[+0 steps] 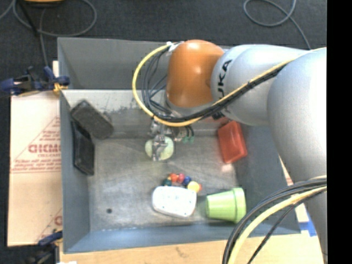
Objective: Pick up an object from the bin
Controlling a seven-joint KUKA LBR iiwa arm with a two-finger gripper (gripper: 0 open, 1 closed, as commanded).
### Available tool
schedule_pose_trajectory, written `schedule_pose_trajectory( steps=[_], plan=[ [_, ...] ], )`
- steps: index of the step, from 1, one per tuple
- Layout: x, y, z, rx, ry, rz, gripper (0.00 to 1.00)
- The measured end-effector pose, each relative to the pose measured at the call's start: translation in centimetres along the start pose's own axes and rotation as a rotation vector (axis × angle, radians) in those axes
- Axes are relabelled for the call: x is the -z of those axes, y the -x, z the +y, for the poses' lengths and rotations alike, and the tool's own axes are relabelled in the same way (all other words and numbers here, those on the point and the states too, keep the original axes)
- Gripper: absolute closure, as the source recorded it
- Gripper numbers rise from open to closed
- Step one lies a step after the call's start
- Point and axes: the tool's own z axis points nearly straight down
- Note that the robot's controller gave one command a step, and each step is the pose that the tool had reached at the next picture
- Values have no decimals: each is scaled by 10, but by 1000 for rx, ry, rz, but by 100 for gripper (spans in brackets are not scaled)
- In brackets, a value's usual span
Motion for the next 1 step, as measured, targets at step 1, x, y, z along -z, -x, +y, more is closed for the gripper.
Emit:
schedule_pose_trajectory(
  steps=[1],
  plan=[
    [5,1,0,-1,0,-3,100]
  ],
)
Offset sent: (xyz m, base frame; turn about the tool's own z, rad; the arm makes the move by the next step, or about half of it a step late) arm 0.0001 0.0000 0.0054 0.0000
